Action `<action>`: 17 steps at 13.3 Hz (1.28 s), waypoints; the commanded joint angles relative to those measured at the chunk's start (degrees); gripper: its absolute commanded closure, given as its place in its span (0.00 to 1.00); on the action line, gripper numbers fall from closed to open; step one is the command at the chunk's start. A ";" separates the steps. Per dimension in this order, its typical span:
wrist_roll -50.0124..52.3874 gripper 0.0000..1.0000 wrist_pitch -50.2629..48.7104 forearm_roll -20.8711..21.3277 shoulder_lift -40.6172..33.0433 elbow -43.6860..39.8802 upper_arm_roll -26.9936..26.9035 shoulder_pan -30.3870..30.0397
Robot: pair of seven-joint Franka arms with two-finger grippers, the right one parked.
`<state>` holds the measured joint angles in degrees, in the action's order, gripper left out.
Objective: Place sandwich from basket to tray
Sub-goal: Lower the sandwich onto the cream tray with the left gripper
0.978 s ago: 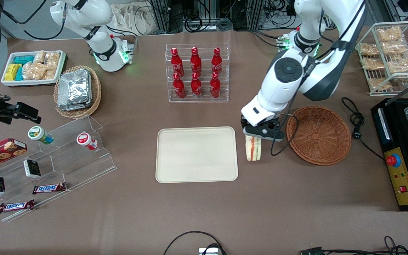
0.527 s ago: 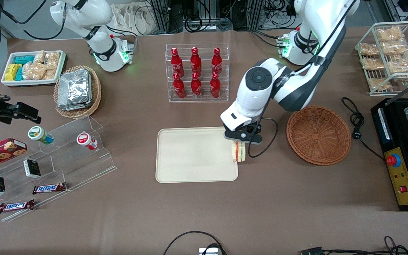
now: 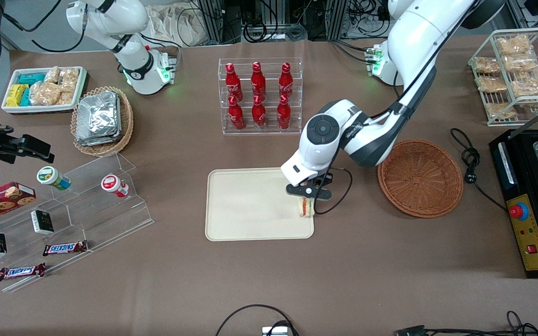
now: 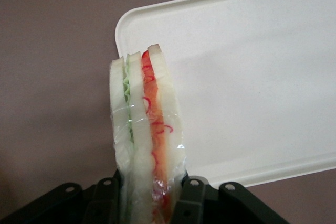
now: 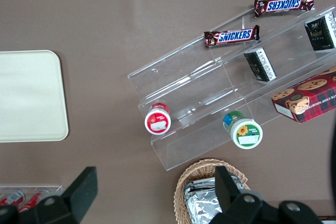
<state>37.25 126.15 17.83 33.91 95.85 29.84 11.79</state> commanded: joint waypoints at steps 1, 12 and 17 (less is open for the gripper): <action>1.42 0.64 -0.47 0.98 2.82 -3.21 -0.04 1.40; 3.00 0.63 2.96 4.93 6.86 -3.21 -0.39 4.91; 3.09 0.60 3.49 5.02 7.83 -3.21 -0.39 5.17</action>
<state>38.84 129.55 21.40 40.39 94.35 29.82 15.96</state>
